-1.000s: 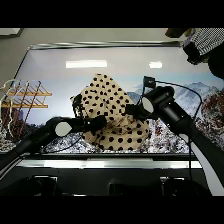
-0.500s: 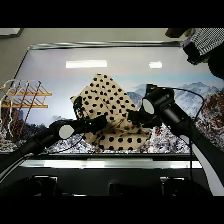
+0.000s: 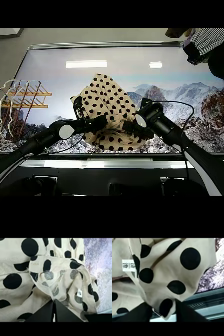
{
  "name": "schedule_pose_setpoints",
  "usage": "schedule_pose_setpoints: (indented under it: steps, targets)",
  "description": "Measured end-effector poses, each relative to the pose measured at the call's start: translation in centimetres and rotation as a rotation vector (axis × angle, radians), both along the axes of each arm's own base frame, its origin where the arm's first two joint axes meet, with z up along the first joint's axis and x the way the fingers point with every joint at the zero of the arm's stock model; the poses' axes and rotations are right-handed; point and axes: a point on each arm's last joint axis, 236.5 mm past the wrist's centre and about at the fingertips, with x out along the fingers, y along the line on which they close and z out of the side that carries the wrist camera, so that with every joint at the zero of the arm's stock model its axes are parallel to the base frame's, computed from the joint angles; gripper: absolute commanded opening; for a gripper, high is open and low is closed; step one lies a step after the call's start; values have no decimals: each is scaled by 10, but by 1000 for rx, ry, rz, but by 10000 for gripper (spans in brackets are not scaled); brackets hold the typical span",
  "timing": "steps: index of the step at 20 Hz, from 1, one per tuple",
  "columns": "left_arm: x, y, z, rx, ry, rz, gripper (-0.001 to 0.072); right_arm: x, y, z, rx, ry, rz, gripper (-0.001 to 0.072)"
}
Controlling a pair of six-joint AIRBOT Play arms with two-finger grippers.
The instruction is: Fold the clothes and pants, and hang the long-sleeved shirts on hangers.
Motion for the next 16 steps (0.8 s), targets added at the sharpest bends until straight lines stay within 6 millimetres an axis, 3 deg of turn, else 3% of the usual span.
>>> schedule_pose_setpoints:
  steps: [4,5,6,7,8,13,16]
  targets:
    - [0,0,0,1,-2,-1,38,-1,-7,-9,-27,-17,-31,27]
    - [1,2,1,6,-10,-6,92,1,-10,-8,-35,-28,-38,27]
    - [4,4,3,11,-25,-12,251,2,-12,-6,-40,-41,-42,27]
    - [8,7,7,17,-43,-18,465,4,-13,-3,-42,-53,-44,27]
    - [13,12,13,26,-61,-28,559,4,-14,-1,-40,-62,-47,27]
    - [41,36,50,145,-170,-208,559,4,-15,12,-22,-91,-40,27]
    - [45,35,48,222,-156,-390,559,2,-12,14,-8,-87,-20,27]
